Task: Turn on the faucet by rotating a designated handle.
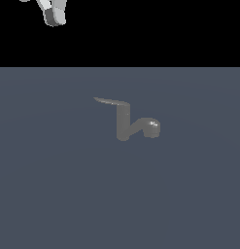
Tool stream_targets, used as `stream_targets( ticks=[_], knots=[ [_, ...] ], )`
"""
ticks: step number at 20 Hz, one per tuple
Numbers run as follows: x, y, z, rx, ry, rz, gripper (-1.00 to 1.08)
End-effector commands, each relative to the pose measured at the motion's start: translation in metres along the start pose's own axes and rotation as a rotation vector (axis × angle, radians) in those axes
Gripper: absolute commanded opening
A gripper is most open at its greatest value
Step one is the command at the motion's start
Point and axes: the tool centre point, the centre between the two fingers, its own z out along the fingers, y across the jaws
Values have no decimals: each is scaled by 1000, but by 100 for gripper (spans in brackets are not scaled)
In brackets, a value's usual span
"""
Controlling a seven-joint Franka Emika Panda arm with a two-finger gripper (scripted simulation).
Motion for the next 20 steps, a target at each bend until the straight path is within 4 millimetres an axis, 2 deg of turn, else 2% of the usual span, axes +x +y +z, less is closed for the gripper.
stream_targets(
  ticks=[1, 10, 20],
  knots=[
    [9, -11, 12, 3, 0, 54, -100],
    [48, -46, 51, 8, 0, 240, -100],
    [97, -74, 94, 11, 2, 442, -100]
  ],
)
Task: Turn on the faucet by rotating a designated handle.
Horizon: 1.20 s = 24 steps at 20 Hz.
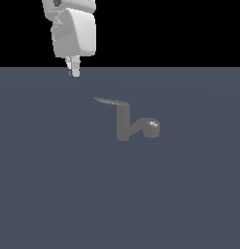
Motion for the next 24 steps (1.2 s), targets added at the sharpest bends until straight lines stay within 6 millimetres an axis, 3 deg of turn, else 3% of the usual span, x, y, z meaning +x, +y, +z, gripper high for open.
stream_targets(
  ticks=[1, 13, 24],
  knots=[
    [10, -11, 11, 1, 1, 53, -100],
    [70, -56, 67, 1, 9, 321, -100],
    [112, -74, 98, 2, 11, 479, -100]
  ],
)
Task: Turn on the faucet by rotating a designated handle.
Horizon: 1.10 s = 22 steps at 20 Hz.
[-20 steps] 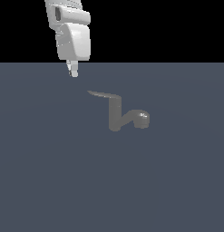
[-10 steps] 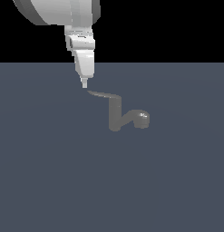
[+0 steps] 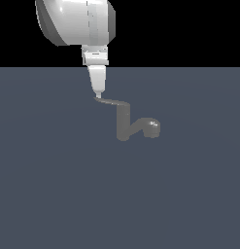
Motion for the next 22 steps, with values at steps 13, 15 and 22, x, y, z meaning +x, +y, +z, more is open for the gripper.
stream_targets(
  ticks=[13, 15, 22],
  knots=[
    [6, -2, 5, 1, -1, 34, -100],
    [5, 3, 6, 1, -1, 34, -100],
    [1, 22, 6, 1, -1, 34, -100]
  ],
)
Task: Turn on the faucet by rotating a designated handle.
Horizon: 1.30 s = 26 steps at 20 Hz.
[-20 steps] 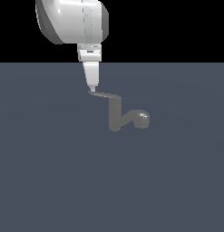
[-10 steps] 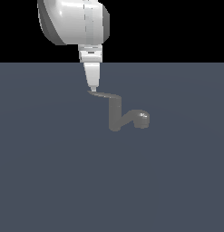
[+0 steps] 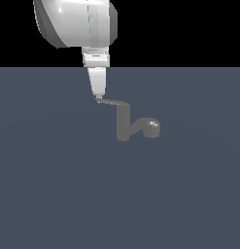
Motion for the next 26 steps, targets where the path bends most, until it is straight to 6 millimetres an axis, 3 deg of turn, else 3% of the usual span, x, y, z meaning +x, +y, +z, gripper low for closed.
stream_targets(
  ticks=[1, 16, 17, 26],
  knots=[
    [-1, 8, 0, -3, 0, 0, -100],
    [-9, 49, 0, -3, 0, 0, -100],
    [-8, 44, -2, 3, 0, 1, -100],
    [8, 71, -1, 1, 0, 1, -100]
  ],
)
